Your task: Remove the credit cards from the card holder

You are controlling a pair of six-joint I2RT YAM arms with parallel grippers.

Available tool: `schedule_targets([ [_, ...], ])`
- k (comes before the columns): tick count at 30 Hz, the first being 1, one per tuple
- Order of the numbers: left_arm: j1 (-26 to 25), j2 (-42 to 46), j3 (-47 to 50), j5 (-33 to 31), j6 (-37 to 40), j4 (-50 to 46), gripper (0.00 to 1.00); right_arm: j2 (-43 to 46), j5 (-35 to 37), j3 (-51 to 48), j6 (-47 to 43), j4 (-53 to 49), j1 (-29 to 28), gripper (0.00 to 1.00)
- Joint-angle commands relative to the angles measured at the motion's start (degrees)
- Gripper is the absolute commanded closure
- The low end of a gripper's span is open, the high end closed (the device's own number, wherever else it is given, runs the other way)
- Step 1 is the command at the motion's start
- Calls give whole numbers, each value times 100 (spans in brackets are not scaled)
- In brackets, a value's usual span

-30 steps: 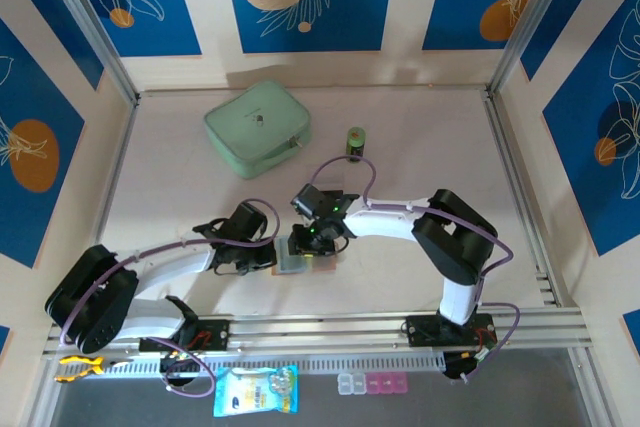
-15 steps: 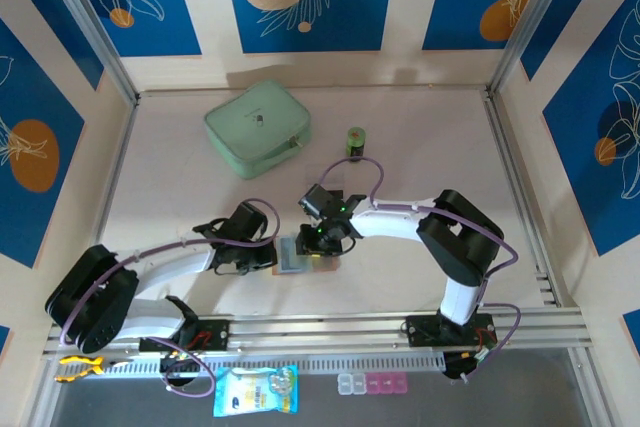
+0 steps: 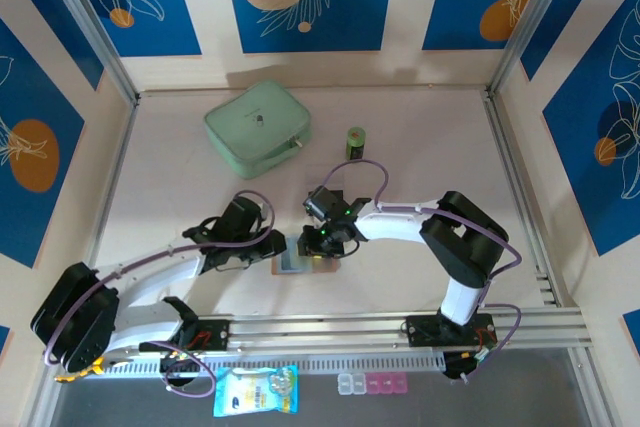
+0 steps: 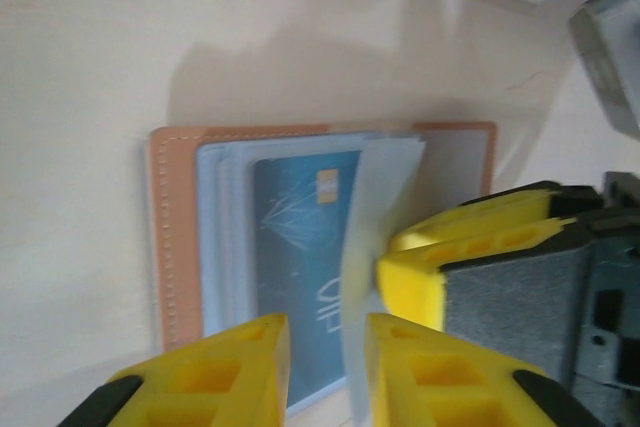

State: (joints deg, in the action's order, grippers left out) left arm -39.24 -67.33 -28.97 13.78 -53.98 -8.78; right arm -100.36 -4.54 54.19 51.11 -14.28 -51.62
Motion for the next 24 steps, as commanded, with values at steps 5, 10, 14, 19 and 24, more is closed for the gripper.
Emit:
schedule_targets([
  [5, -24, -472, -16, 393, -247, 485, 70, 132, -119, -111, 57, -48, 31, 73],
  [10, -35, -752, -26, 562, -325, 782, 70, 163, -127, -128, 63, -44, 27, 73],
  [14, -35, -916, -42, 649, -369, 945, 71, 154, -153, -111, 48, -68, 33, 73],
  [19, -44, -1021, -117, 720, -375, 983, 72, 260, -103, -46, 23, -190, 34, 73],
  [24, -50, -996, -269, 738, -361, 890, 72, 647, 180, 93, -112, -605, 43, 73],
])
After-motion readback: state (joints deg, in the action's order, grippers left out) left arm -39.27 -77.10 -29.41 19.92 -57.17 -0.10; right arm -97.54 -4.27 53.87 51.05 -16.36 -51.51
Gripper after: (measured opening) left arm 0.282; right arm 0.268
